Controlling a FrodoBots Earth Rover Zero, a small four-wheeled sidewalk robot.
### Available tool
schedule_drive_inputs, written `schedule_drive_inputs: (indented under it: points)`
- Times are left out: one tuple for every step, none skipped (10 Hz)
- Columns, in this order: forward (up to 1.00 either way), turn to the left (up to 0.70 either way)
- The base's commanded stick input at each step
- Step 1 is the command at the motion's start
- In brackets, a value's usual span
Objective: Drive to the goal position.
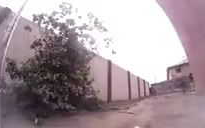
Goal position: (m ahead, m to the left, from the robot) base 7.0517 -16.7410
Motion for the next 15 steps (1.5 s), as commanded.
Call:
schedule_drive_inputs:
  points:
    - [0.84, -0.34]
    - [0.84, -0.34]
    - [0.84, -0.34]
    - [0.84, -0.34]
    - [0.84, -0.34]
    - [0.84, -0.34]
    - [0.84, -0.34]
    - [0.84, -0.34]
    - [0.84, -0.34]
    - [0.85, -0.34]
    - [0.85, -0.34]
    - [0.85, -0.34]
    - [0.85, -0.34]
    - [0.85, -0.11]
    - [0.85, 0.03]
